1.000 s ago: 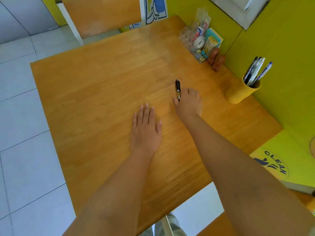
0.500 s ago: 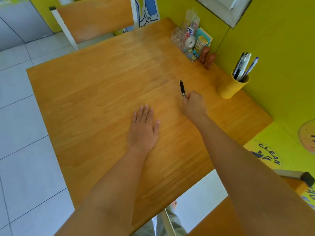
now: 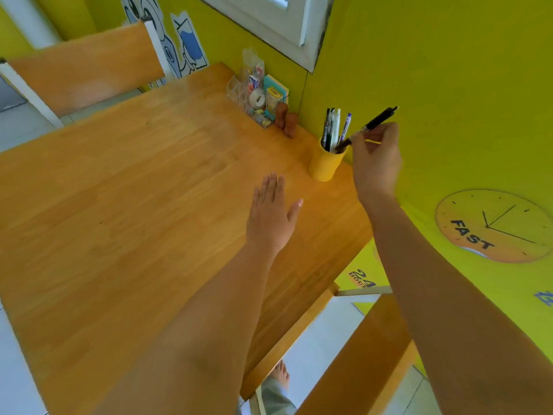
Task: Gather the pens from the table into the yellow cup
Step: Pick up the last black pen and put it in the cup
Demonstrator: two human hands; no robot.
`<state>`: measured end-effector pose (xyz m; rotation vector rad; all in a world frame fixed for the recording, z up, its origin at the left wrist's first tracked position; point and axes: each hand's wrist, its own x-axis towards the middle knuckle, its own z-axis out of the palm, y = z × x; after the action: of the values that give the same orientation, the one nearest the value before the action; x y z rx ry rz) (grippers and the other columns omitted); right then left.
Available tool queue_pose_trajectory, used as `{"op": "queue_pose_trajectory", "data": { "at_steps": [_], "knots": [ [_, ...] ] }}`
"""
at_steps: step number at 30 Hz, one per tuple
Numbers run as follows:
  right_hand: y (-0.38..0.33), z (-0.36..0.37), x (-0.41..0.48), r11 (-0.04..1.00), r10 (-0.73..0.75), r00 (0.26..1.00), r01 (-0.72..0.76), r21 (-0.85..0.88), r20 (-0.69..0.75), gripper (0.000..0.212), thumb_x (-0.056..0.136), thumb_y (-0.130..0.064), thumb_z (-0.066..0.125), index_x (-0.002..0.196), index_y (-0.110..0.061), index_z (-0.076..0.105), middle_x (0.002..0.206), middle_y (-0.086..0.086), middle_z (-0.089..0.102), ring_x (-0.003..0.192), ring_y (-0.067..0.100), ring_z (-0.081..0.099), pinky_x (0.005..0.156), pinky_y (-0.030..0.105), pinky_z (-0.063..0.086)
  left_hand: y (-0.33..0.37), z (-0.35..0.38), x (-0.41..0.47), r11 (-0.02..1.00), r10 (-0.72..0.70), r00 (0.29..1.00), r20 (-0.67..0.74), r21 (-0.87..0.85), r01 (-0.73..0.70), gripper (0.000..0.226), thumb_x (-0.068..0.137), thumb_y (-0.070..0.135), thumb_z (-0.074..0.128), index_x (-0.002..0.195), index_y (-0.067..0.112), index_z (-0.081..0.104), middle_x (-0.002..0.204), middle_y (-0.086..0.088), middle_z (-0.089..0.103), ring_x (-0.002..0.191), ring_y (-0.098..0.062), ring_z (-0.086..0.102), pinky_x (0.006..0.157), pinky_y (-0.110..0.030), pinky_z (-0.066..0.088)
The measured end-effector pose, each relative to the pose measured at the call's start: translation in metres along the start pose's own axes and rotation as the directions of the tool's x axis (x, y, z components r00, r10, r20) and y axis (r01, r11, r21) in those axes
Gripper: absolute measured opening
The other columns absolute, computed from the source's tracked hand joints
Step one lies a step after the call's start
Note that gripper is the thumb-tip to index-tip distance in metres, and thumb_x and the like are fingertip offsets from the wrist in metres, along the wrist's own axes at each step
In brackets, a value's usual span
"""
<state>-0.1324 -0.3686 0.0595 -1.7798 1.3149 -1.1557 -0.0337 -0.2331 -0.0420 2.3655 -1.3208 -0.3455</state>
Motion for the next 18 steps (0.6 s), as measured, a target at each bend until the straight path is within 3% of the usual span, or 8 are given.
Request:
{"op": "queue_pose_trajectory", "data": {
  "at_steps": [3, 6, 10, 13, 16, 18],
  "knots": [
    [0.009, 0.003, 0.016, 0.999, -0.04, 0.999, 0.04, 0.004, 0.029, 0.021, 0.09, -0.018, 0.062, 0.103, -0.004, 0.054, 0.096, -0.003, 0.064, 0.071, 0.0, 0.059, 0.056, 0.005, 0.039, 0.021, 0.007, 0.028, 0.992, -0.01, 0.999, -0.034, -0.125, 0.006, 0.076, 0.099, 0.054, 0.032, 0.156, 0.011, 0.007, 0.166, -0.008, 0.003, 0.153, -0.019, 0.001, 0.125, -0.036, 0.004],
    [0.025, 0.011, 0.031, 0.99, -0.108, 0.989, 0.116, -0.084, 0.1, 0.019, 0.089, -0.02, 0.063, 0.099, -0.005, 0.056, 0.097, 0.002, 0.068, 0.083, 0.01, 0.06, 0.067, 0.02, 0.045, 0.036, 0.013, 0.052, 0.975, -0.011, 0.999, -0.047, -0.221, 0.0, 0.084, 0.095, 0.057, 0.041, 0.157, 0.011, 0.006, 0.166, -0.006, 0.0, 0.153, -0.018, 0.0, 0.125, -0.036, 0.007],
    [0.045, 0.02, 0.049, 0.915, -0.142, 0.955, 0.227, -0.333, 0.259, 0.019, 0.088, -0.024, 0.059, 0.098, -0.008, 0.063, 0.104, 0.006, 0.07, 0.107, 0.029, 0.056, 0.081, 0.034, 0.041, 0.048, 0.02, 0.081, 0.943, -0.027, 1.0, -0.015, -0.333, 0.021, 0.098, 0.087, 0.058, 0.056, 0.157, 0.014, 0.002, 0.166, -0.004, -0.002, 0.153, -0.018, 0.006, 0.124, -0.04, 0.011],
    [0.051, 0.025, 0.055, 0.816, -0.063, 0.939, 0.244, -0.524, 0.339, 0.026, 0.087, -0.03, 0.059, 0.103, -0.011, 0.066, 0.118, 0.01, 0.064, 0.116, 0.034, 0.049, 0.092, 0.039, 0.038, 0.053, 0.022, 0.097, 0.902, -0.052, 0.998, 0.024, -0.427, 0.058, 0.104, 0.083, 0.055, 0.065, 0.157, 0.017, 0.002, 0.166, 0.0, 0.001, 0.152, -0.018, 0.01, 0.123, -0.043, 0.017],
    [0.05, 0.029, 0.055, 0.815, -0.072, 0.943, 0.243, -0.526, 0.324, 0.043, 0.085, -0.04, 0.062, 0.111, -0.006, 0.061, 0.117, 0.014, 0.06, 0.112, 0.035, 0.049, 0.093, 0.04, 0.039, 0.055, 0.024, 0.107, 0.858, -0.026, 0.999, 0.02, -0.513, 0.033, 0.096, 0.082, 0.049, 0.068, 0.156, 0.024, 0.013, 0.163, 0.003, 0.023, 0.148, -0.016, 0.026, 0.115, -0.039, 0.033],
    [0.047, 0.034, 0.055, 0.867, -0.091, 0.954, 0.218, -0.449, 0.287, 0.057, 0.082, -0.045, 0.066, 0.119, -0.003, 0.054, 0.118, 0.015, 0.059, 0.111, 0.035, 0.05, 0.095, 0.042, 0.041, 0.056, 0.024, 0.11, 0.816, -0.023, 0.999, -0.024, -0.578, 0.005, 0.078, 0.084, 0.042, 0.067, 0.151, 0.028, 0.029, 0.148, 0.006, 0.047, 0.135, -0.017, 0.045, 0.099, -0.035, 0.044]
  ]
}}
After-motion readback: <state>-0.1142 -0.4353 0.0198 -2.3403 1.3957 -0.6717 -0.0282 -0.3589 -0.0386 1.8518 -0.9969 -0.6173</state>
